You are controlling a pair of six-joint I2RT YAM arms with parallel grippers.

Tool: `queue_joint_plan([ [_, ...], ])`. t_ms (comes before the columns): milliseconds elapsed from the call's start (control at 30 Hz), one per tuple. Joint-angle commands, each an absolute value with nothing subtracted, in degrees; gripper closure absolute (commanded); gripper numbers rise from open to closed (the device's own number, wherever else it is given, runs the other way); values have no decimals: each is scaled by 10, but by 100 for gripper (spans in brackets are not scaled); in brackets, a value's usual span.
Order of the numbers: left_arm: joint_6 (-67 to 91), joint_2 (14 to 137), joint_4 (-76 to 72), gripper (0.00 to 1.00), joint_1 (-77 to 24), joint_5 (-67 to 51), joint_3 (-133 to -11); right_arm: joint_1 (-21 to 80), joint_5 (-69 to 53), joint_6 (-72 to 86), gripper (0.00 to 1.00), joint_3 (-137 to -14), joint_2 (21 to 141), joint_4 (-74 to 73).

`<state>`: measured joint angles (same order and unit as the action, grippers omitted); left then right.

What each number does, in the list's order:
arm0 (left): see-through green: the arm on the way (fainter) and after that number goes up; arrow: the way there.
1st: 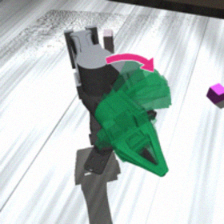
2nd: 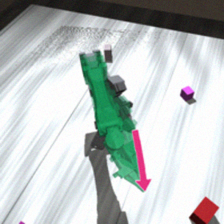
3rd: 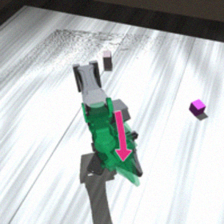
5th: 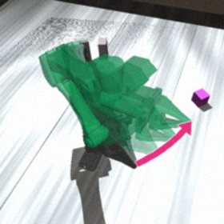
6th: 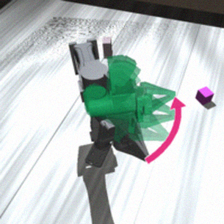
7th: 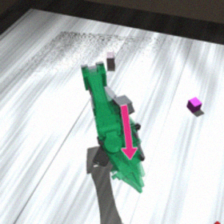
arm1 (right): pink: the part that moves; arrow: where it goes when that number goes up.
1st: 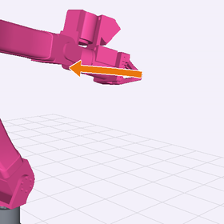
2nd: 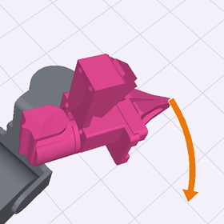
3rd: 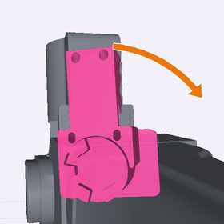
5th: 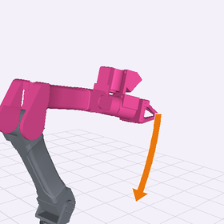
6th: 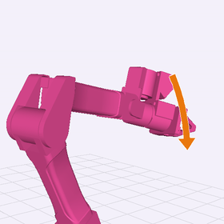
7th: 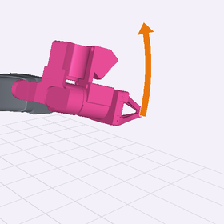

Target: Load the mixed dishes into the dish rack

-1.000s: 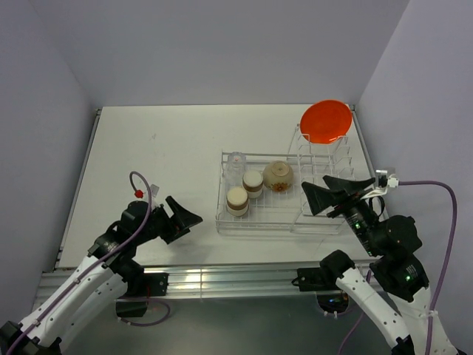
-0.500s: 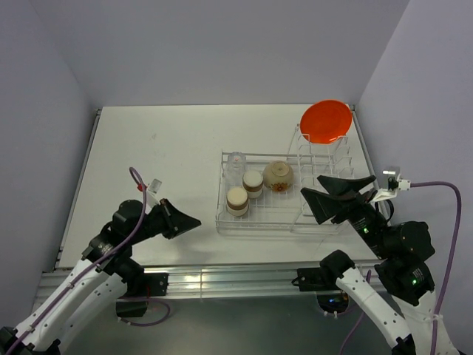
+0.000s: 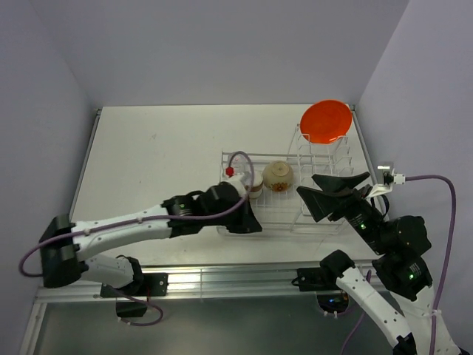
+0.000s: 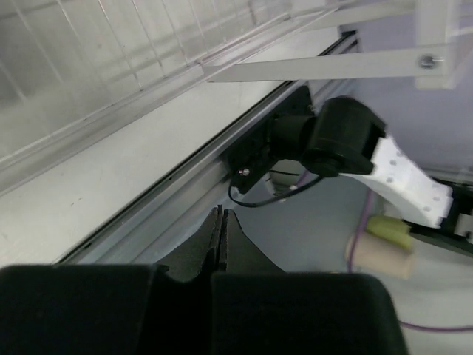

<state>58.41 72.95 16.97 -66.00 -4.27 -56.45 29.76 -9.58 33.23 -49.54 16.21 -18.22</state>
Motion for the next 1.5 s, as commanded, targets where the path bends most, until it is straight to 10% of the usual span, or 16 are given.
queue_joint_plan([
  [0, 547, 808, 166, 100, -694, 29, -627, 301, -102, 337, 0, -527, 164, -164],
  [1467, 524, 1141, 116, 100, -612, -72, -846, 301, -102, 347, 0, -530, 136, -198],
])
